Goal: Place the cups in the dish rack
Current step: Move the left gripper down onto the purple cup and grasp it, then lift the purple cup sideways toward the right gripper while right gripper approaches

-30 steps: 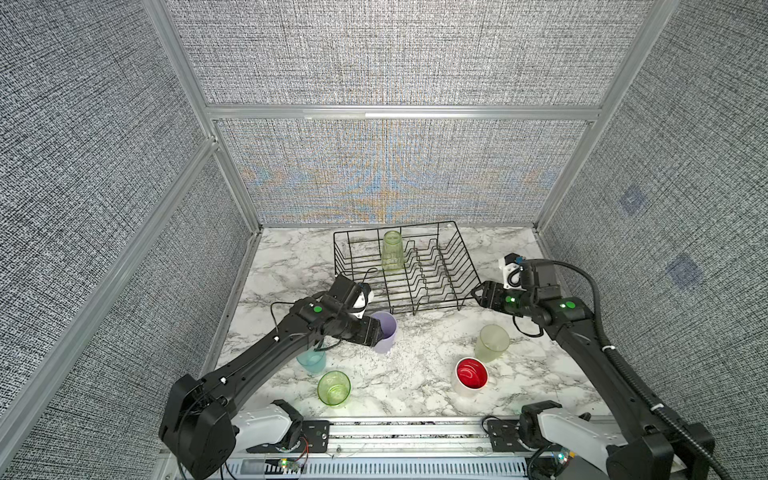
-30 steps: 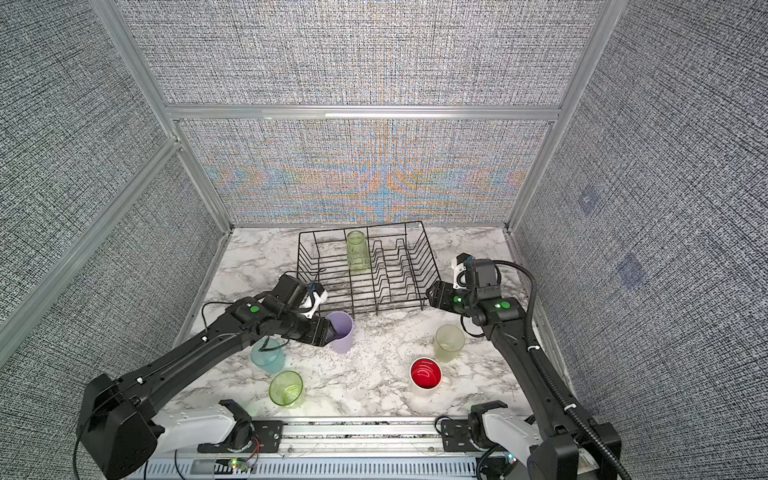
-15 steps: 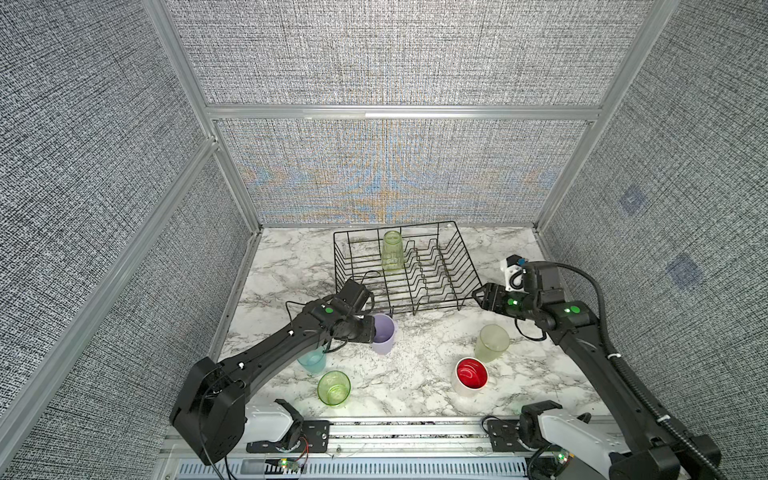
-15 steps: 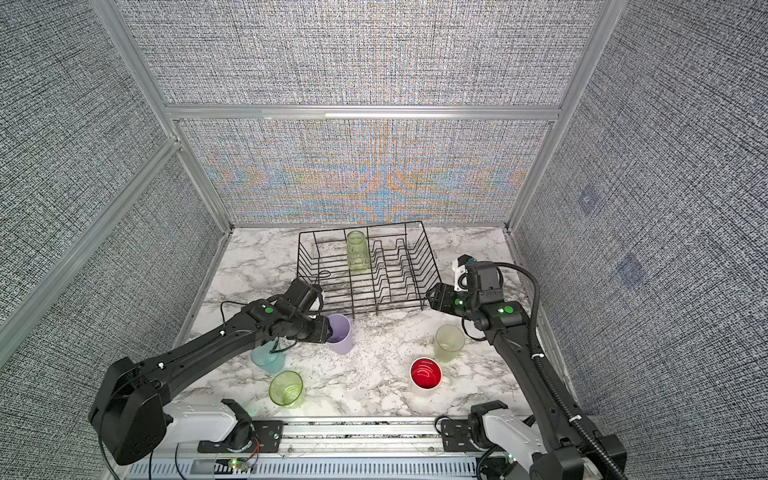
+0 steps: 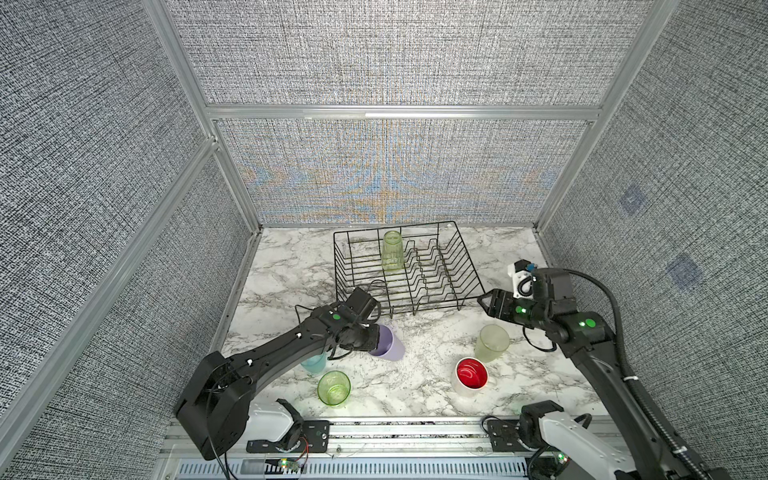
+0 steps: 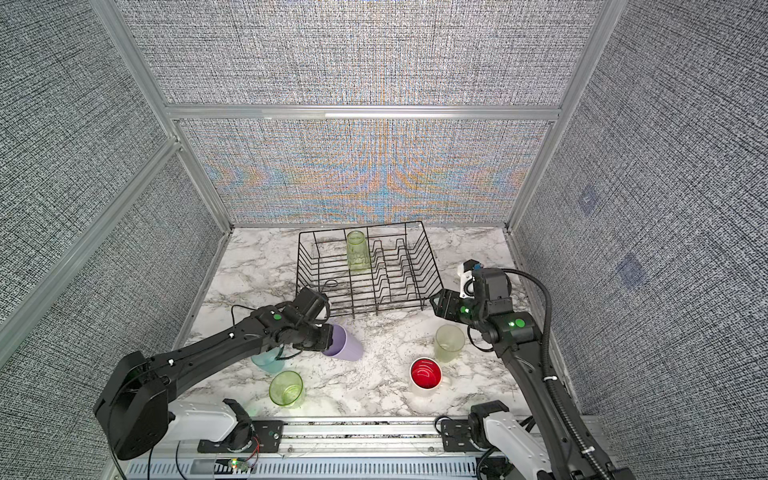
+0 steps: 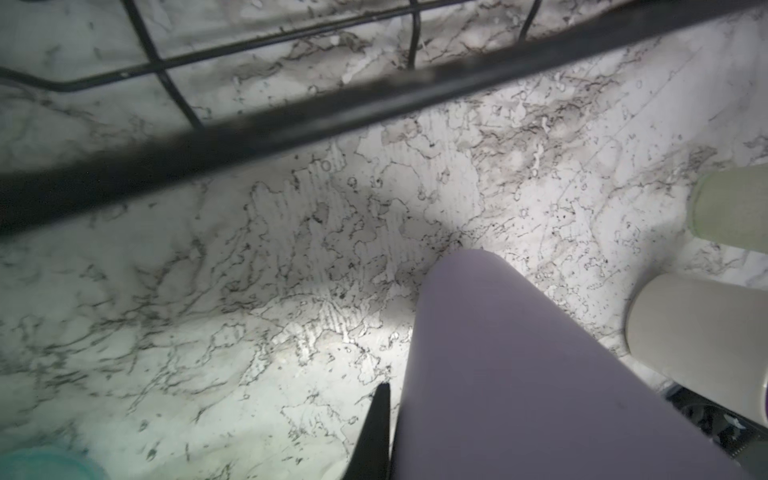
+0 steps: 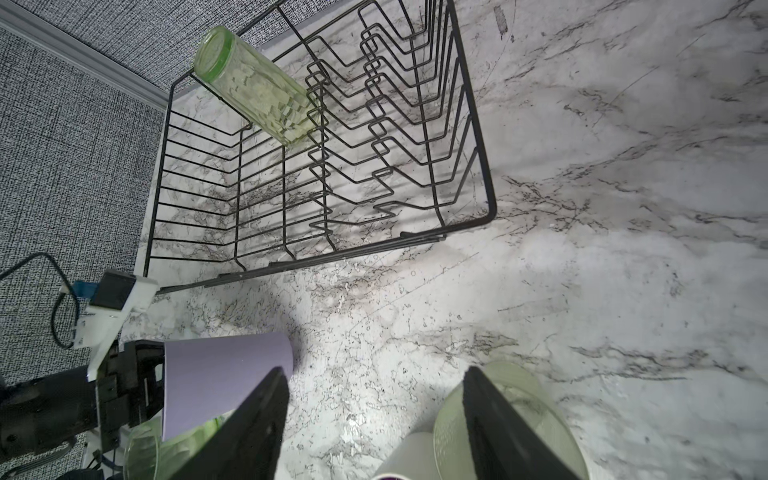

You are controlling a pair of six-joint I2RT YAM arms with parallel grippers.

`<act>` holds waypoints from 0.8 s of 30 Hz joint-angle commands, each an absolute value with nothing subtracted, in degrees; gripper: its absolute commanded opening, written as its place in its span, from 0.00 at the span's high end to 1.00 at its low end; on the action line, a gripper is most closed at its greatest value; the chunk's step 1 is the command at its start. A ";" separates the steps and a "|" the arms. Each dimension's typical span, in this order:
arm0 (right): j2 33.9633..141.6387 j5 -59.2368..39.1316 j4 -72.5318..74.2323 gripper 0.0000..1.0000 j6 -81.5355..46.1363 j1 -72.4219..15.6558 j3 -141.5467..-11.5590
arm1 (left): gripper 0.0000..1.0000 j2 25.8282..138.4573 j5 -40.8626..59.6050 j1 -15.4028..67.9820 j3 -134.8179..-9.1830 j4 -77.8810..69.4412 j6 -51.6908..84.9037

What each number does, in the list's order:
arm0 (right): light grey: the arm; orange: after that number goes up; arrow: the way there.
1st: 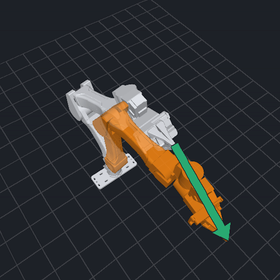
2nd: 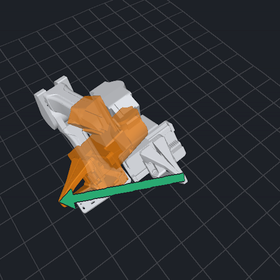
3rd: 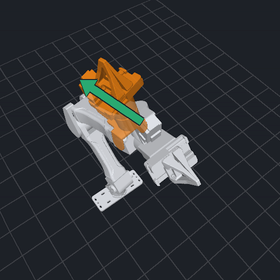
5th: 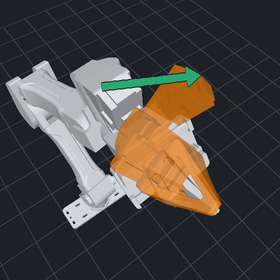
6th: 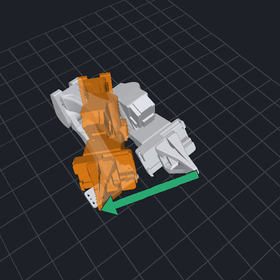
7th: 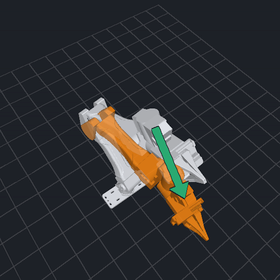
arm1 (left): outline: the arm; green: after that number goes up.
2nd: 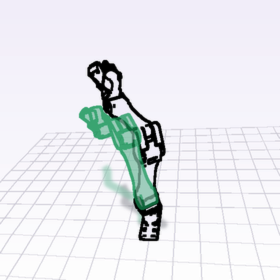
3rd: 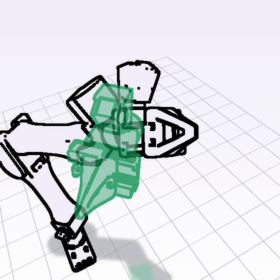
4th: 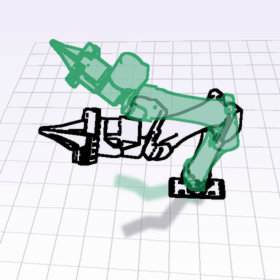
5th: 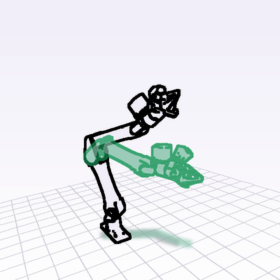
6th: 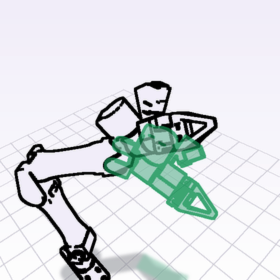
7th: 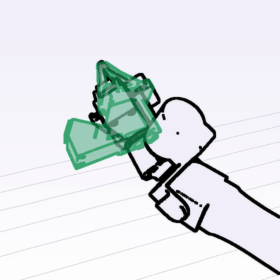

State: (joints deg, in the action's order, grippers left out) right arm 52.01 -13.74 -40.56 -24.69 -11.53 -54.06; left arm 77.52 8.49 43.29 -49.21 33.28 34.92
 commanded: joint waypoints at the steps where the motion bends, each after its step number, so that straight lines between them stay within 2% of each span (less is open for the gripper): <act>1: 50.49 -11.55 -43.34 0.33 -24.08 -11.51 -52.98 | 0.93 77.87 11.00 43.80 -51.36 32.56 34.52; 7: 49.83 -14.53 -38.83 0.32 -29.21 -11.51 -50.11 | 0.97 76.85 14.81 44.13 -57.88 35.28 32.71; 9: 49.34 -15.57 -36.39 0.17 -33.15 -11.51 -48.78 | 0.97 76.27 15.94 44.13 -60.11 35.68 32.61; 11: 48.24 -18.54 -32.59 0.11 -34.32 -11.51 -47.29 | 0.97 75.49 18.09 44.15 -61.81 34.77 32.91; 20: 44.52 -39.31 -6.20 0.10 -46.41 -11.60 -43.57 | 1.00 75.69 27.71 43.97 -68.01 26.53 35.37; 24: 44.20 -45.11 -0.88 0.10 -52.29 -11.60 -43.56 | 1.00 76.29 32.57 43.94 -68.24 20.90 39.36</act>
State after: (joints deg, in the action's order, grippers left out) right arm 44.60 -37.43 -9.54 -46.54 -11.57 -43.42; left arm 76.07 27.35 43.99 -68.12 26.61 36.32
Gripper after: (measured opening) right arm 0.904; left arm 0.089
